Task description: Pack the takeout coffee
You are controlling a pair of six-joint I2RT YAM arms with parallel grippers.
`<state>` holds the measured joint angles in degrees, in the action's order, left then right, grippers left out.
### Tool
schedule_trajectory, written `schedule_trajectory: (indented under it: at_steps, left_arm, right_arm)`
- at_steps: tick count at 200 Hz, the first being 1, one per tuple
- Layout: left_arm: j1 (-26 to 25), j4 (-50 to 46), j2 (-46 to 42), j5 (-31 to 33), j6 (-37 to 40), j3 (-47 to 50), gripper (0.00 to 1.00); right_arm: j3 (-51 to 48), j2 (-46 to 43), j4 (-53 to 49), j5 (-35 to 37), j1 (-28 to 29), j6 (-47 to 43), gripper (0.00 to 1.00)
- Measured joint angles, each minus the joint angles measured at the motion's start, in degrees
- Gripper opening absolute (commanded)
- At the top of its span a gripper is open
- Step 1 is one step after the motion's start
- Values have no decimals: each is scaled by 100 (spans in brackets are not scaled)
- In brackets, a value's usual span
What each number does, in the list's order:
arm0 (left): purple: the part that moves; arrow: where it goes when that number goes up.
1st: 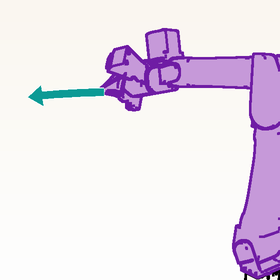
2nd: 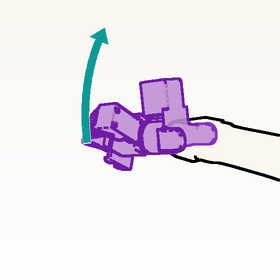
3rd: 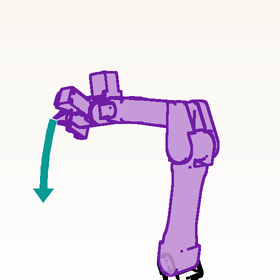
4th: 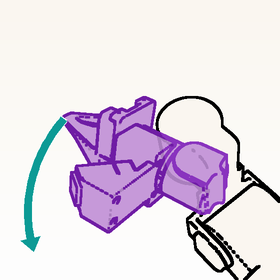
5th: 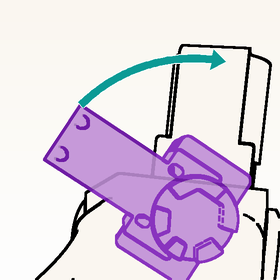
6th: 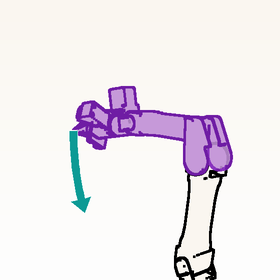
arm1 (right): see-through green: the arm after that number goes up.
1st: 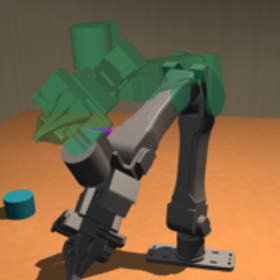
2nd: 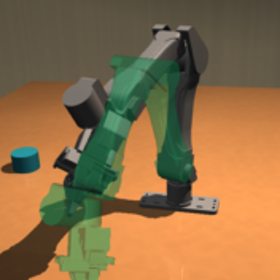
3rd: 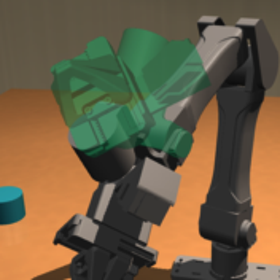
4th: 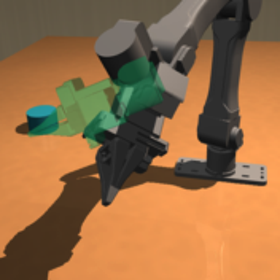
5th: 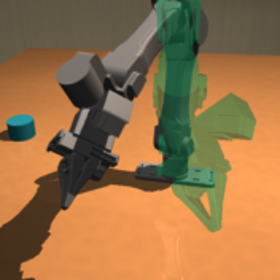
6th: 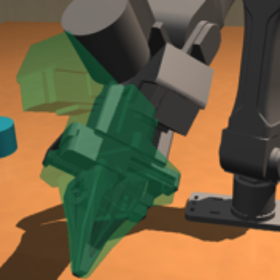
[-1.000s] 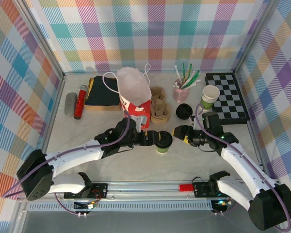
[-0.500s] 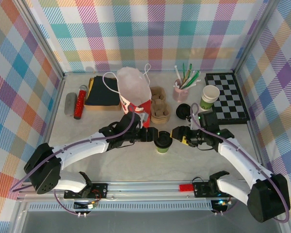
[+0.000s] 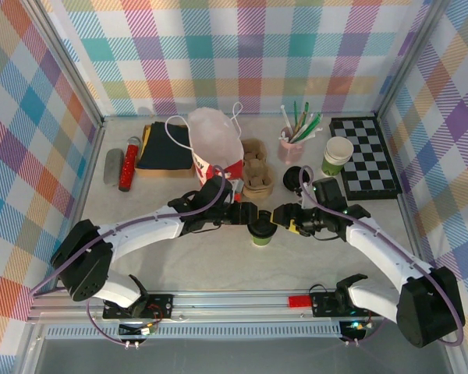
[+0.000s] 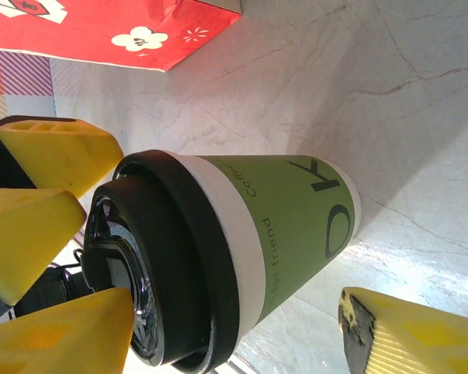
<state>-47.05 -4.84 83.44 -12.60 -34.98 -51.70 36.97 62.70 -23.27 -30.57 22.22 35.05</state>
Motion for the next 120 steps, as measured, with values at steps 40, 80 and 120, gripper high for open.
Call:
schedule_trajectory:
  at_steps: [40,80,120]
  left_arm:
    - [0,4,57,-39,11,0,58]
    - [0,52,122,-39,9,2,56]
    - [0,96,138,-39,-11,13,54]
  right_arm:
    - [-4,22,35,17,0,2,69]
    - [-111,24,107,39,0,7,67]
    - [-197,20,282,39,-2,15,65]
